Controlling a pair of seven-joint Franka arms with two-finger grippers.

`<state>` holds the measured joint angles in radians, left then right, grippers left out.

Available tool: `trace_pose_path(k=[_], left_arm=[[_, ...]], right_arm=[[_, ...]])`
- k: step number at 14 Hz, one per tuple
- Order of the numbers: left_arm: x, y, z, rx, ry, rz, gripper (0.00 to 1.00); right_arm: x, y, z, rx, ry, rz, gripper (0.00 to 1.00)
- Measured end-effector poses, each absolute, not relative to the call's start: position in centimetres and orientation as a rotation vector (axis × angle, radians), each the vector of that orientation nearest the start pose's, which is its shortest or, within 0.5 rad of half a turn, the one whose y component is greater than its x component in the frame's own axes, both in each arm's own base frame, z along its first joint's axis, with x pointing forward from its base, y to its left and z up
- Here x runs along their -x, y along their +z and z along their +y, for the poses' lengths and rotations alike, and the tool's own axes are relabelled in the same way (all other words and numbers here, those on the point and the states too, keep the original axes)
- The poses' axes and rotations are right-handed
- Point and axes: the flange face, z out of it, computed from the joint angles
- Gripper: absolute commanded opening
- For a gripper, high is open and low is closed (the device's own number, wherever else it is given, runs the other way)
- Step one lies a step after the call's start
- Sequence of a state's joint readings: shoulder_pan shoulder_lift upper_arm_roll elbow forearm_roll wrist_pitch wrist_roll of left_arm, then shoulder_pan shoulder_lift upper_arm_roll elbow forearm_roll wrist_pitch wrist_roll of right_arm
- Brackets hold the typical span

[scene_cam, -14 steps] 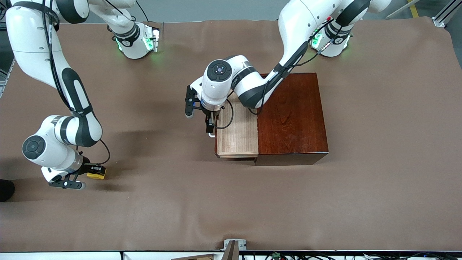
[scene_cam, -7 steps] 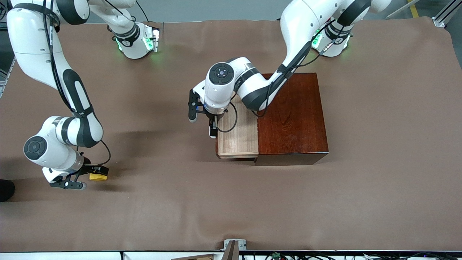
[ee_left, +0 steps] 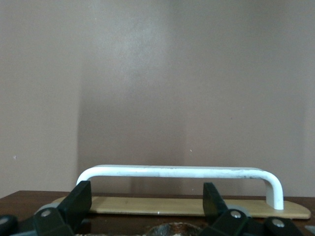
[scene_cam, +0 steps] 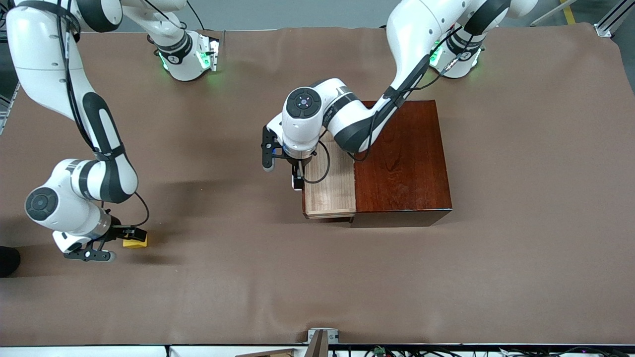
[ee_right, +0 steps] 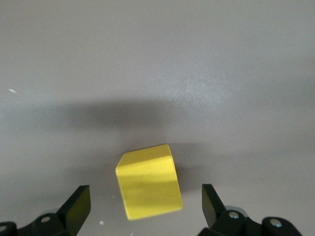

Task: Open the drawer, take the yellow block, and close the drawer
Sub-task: 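Push the drawer shut with the left gripper while the right gripper drops the block, then push the drawer fully closed with the left gripper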

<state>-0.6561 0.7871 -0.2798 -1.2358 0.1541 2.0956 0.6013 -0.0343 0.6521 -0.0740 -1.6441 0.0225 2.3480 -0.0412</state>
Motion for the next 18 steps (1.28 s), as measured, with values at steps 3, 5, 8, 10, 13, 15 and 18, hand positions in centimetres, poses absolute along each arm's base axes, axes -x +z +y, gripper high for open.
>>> trace_pose_path(k=[3, 5, 8, 10, 13, 15, 18], left_arm=[[-50.2, 32.1, -56.1, 2.322, -0.034, 2.184, 1.00], [-50.3, 32.5, -55.4, 2.293, 0.017, 2.175, 1.00], [-49.9, 32.2, -54.5, 2.200, 0.125, 2.163, 1.00], [-49.5, 32.2, -54.6, 2.116, 0.161, 2.227, 1.00], [-49.5, 32.0, -54.0, 2.062, 0.208, 2.258, 1.00], [-49.6, 31.9, -53.5, 2.057, 0.249, 2.248, 1.00], [-50.1, 31.7, -52.3, 2.066, 0.310, 2.218, 1.00]], right_arm=[[-68.6, 30.1, -6.5, 3.161, -0.045, 0.090, 1.00], [-67.5, 35.6, -5.8, 3.150, -0.002, 0.077, 1.00], [-64.8, 44.1, -4.3, 3.135, 0.024, 0.044, 1.00], [-62.8, 48.6, -3.1, 3.130, 0.027, 0.016, 1.00], [-60.2, 53.5, -2.3, 3.126, 0.011, -0.006, 1.00], [-58.7, 56.3, -2.4, 3.124, -0.021, -0.004, 1.00], [-56.1, 59.7, -2.4, 3.120, -0.009, -0.004, 1.00]])
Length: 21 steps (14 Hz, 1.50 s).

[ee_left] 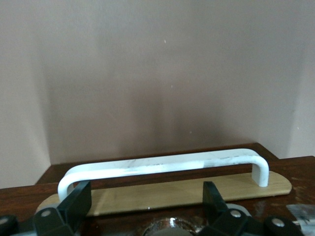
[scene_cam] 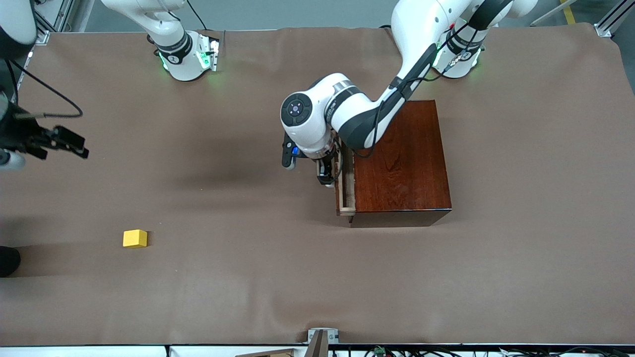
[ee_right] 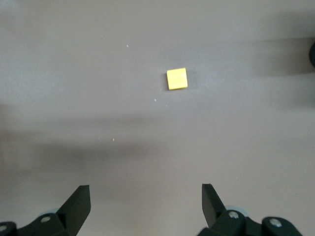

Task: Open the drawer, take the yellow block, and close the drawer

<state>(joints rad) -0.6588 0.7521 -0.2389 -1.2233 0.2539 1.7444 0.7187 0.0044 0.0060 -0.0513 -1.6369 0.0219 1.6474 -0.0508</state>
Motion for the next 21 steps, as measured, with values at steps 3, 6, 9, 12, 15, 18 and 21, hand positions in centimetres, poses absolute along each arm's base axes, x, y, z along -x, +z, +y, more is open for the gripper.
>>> trace_pose_path(k=[3, 6, 9, 12, 15, 18, 21], left_arm=[[-51.2, 32.9, -50.8, 2.081, 0.317, 2.172, 1.00], [-52.3, 34.4, -49.0, 2.092, 0.338, 2.123, 1.00], [-52.3, 34.7, -48.7, 2.091, 0.338, 2.117, 1.00], [-52.2, 34.5, -48.8, 2.088, 0.341, 2.117, 1.00], [-52.0, 34.4, -48.9, 2.070, 0.342, 2.115, 1.00], [-51.3, 34.6, -49.7, 2.017, 0.332, 2.088, 1.00], [-51.5, 40.7, -49.4, 2.118, 0.190, 1.985, 1.00]], right_arm=[[-55.0, 60.6, -2.4, 3.118, 0.029, -0.005, 1.00], [-55.1, 61.9, -2.5, 3.121, -0.014, -0.001, 1.00], [-55.1, 62.2, -2.5, 3.121, -0.023, -0.002, 1.00], [-55.1, 62.2, -2.5, 3.121, -0.017, -0.002, 1.00], [-55.1, 62.1, -2.5, 3.121, -0.016, -0.002, 1.00], [-55.1, 62.1, -2.5, 3.121, -0.016, -0.002, 1.00], [-55.1, 62.1, -2.5, 3.121, -0.016, -0.001, 1.00]])
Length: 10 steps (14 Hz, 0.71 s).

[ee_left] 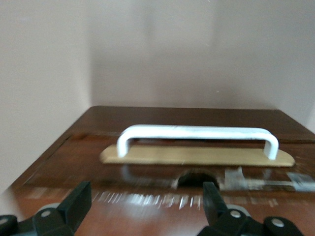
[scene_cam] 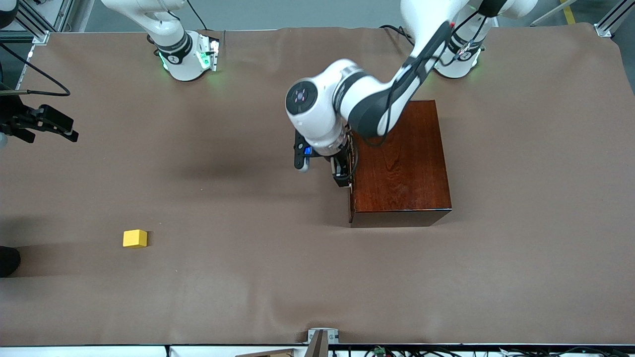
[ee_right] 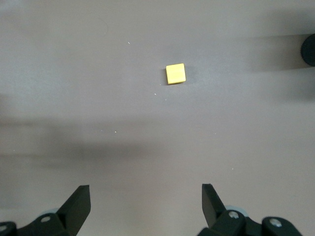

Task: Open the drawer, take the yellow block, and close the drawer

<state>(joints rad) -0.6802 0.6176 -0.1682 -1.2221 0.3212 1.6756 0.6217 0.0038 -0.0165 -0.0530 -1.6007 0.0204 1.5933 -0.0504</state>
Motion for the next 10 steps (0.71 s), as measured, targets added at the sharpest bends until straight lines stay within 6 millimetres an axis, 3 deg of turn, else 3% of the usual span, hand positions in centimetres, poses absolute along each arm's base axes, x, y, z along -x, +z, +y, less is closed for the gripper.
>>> trace_pose_path(k=[3, 5, 6, 8, 10], left_arm=[[-51.4, 50.9, -46.4, 2.288, 0.014, 1.879, 1.00], [-52.5, 56.5, -42.1, 2.434, -0.078, 1.772, 1.00], [-53.6, 58.7, -38.9, 2.511, -0.100, 1.695, 1.00], [-56.7, 61.8, -30.7, 2.657, -0.121, 1.521, 1.00], [-59.2, 63.4, -22.7, 2.762, -0.126, 1.350, 1.00]], right_arm=[[-55.1, 62.2, -2.5, 3.121, -0.016, -0.001, 1.00], [-55.1, 62.2, -2.6, 3.121, -0.016, 0.000, 1.00], [-55.1, 62.2, -2.6, 3.121, -0.016, 0.001, 1.00], [-55.1, 62.2, -2.6, 3.121, -0.016, 0.002, 1.00], [-55.1, 62.2, -2.6, 3.121, -0.016, 0.001, 1.00]])
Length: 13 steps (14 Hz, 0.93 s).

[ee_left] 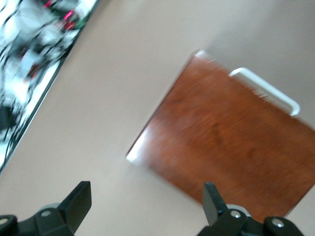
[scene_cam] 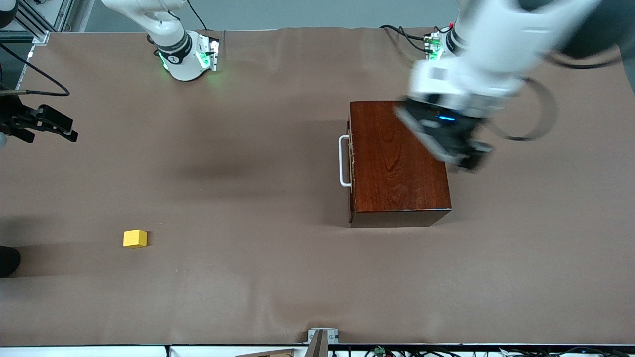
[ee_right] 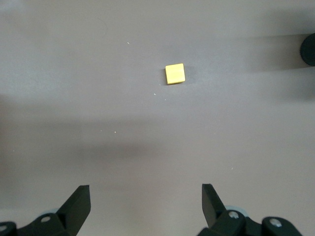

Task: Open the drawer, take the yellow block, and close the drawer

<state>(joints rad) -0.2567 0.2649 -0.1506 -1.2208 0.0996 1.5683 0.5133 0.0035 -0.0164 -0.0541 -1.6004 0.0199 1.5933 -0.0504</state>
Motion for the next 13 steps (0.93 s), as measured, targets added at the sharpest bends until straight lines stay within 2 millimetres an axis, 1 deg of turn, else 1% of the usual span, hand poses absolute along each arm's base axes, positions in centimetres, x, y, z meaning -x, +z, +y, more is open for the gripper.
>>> trace_pose_path(k=[1, 2, 4, 6, 8, 10, 11, 13], left_arm=[[-60.0, 63.5, -19.6, 2.799, -0.116, 1.280, 1.00], [-60.6, 63.5, -17.2, 2.829, -0.111, 1.225, 1.00], [-61.4, 63.4, -14.1, 2.890, -0.113, 1.150, 1.00], [-61.7, 63.9, -11.1, 2.927, -0.119, 1.075, 1.00], [-61.1, 64.4, -7.9, 2.960, -0.064, 0.997, 1.00], [-60.3, 64.6, -5.8, 3.000, -0.025, 0.881, 1.00], [-60.0, 64.5, -5.4, 3.017, -0.010, 0.822, 1.00], [-59.3, 63.9, -5.5, 3.033, 0.022, 0.758, 1.00]], right_arm=[[-55.1, 62.2, -2.6, 3.121, -0.016, 0.001, 1.00], [-55.1, 62.2, -2.6, 3.121, -0.016, 0.000, 1.00], [-55.1, 62.2, -2.6, 3.121, -0.016, 0.000, 1.00], [-55.1, 62.2, -2.6, 3.121, -0.016, 0.001, 1.00], [-55.1, 62.2, -2.6, 3.121, -0.016, 0.001, 1.00], [-55.1, 62.2, -2.6, 3.121, -0.016, 0.001, 1.00], [-55.1, 62.2, -2.6, 3.121, -0.016, 0.001, 1.00], [-55.1, 62.2, -2.6, 3.121, -0.016, 0.001, 1.00]])
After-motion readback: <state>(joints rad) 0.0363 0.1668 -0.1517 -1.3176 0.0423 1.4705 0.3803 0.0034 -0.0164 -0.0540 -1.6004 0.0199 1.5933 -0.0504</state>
